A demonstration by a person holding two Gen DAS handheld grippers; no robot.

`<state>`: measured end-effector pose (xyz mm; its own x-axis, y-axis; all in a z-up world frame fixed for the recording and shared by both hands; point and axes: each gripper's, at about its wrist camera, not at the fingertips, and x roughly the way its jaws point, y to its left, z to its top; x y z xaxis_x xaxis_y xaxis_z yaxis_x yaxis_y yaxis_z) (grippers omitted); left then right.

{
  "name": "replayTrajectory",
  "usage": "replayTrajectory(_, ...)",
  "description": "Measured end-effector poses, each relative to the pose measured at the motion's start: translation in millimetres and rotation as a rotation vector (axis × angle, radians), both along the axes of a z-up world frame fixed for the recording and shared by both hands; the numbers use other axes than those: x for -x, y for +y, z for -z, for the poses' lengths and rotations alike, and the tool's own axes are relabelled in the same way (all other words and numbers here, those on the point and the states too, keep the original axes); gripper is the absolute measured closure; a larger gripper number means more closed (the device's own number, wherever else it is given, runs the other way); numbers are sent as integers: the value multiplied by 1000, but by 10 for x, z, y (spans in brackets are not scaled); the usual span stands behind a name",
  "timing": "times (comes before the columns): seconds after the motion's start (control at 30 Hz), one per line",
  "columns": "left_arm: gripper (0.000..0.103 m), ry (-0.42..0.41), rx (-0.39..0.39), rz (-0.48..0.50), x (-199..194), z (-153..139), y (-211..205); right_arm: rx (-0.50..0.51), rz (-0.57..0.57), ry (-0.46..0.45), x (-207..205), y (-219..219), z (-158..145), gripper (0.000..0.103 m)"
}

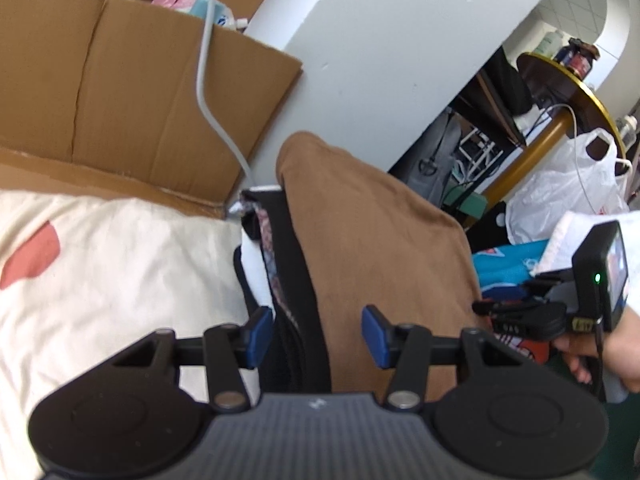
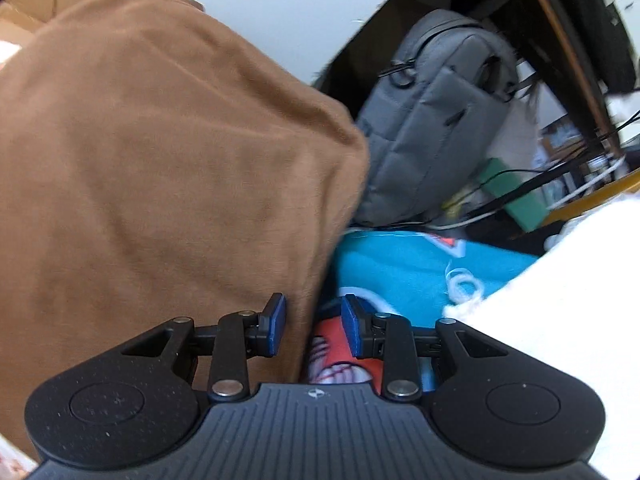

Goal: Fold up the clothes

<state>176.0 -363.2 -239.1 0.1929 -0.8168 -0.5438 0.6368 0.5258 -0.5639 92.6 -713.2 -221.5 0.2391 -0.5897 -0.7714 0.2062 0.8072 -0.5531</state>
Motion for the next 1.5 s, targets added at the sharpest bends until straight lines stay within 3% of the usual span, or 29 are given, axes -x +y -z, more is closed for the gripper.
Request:
replayTrajectory(0.17, 50, 16, -28, 5, 134, -9, 79, 6, -2, -11, 24, 113, -146, 69)
replayTrajectory(0.27, 48, 19, -56, 5, 222, -87, 172, -41, 26, -47, 86, 190, -314, 69)
replayTrajectory(0.33, 43, 13, -63, 21, 268, -165, 247, -51, 35, -62, 112, 239, -370, 65)
replayTrajectory(0.47, 43, -3, -64, 41, 341, -338, 434, -84, 76, -121, 227, 424, -589, 56)
replayTrajectory(0.57, 34, -13, -63, 45, 395, -515, 629, -107, 103, -166, 337, 598, -777, 49)
replayTrajectory(0.63, 19, -29, -51, 49, 421, -614, 734, -121, 118, -201, 418, 709, -909, 45)
replayTrajectory(0.77, 19, -44, -27, 56, 480, -874, 1039, -133, 144, -278, 600, 965, -1199, 32)
replayTrajectory(0.97, 16, -116, -65, 62, 622, -1276, 1418, -167, 107, -300, 721, 1321, -1450, 31)
replayTrajectory(1.13, 1, -156, -63, 50, 724, -1467, 1575, -238, 152, -406, 915, 1524, -1670, 23)
replayTrajectory(1.27, 0, -153, -52, 38, 812, -1602, 1669, -274, 165, -476, 1122, 1703, -1807, 9)
replayTrajectory(1.5, 0, -231, -94, 42, 1083, -1885, 1738, -321, 186, -591, 1537, 2056, -2013, 0)
